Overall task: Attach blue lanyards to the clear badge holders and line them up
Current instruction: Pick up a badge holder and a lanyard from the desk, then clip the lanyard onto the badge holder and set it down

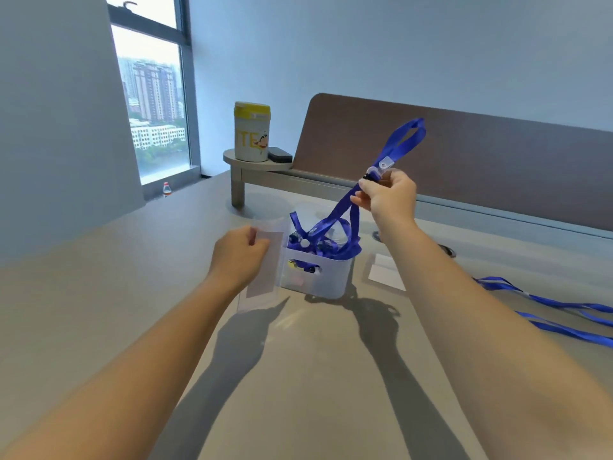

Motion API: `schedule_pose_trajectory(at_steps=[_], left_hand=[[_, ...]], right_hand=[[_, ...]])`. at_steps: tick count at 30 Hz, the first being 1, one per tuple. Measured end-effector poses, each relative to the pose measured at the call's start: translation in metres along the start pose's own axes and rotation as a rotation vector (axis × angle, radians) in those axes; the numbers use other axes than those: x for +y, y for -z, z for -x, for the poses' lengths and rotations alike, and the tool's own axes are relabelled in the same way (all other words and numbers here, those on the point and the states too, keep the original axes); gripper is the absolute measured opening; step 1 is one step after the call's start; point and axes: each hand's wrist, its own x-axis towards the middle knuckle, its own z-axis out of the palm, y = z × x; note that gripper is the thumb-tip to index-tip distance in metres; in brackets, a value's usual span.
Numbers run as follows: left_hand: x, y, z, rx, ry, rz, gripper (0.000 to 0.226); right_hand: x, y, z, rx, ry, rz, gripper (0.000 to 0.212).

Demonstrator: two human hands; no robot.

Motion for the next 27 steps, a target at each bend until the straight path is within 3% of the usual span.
schedule_pose_trajectory(at_steps=[4,8,12,17,23,27], left_hand=[[-0.006,0.003,-0.013,0.001,-0.008,0.015,0.027],[-0.01,0.005,-0.019,-0.004,-0.012,0.007,0.027],[-0.012,0.006,-0.021,0.001,-0.024,-0.038,0.026],[-0.007,0.004,-0.017,0.001,-0.065,-0.094,0.026],[0.017,-0.015,0.012,-0.019,-0.247,-0.155,0.027],[0.04,-0.049,0.045,-0.085,-0.418,-0.196,0.031]], right_hand=[[0.023,-0.026,-0.01,0.027,0.069,0.176,0.02],[0.053,-0.039,-0.009,-0.168,0.245,0.874,0.025],[0.054,-0.042,-0.009,-0.418,0.212,1.387,0.033],[0.05,-0.032,-0.005,-0.514,0.282,1.409,0.038],[0.044,0.027,0.019,-0.341,0.37,1.25,0.038],[0.054,0.101,0.042,-0.278,0.24,1.243,0.037]])
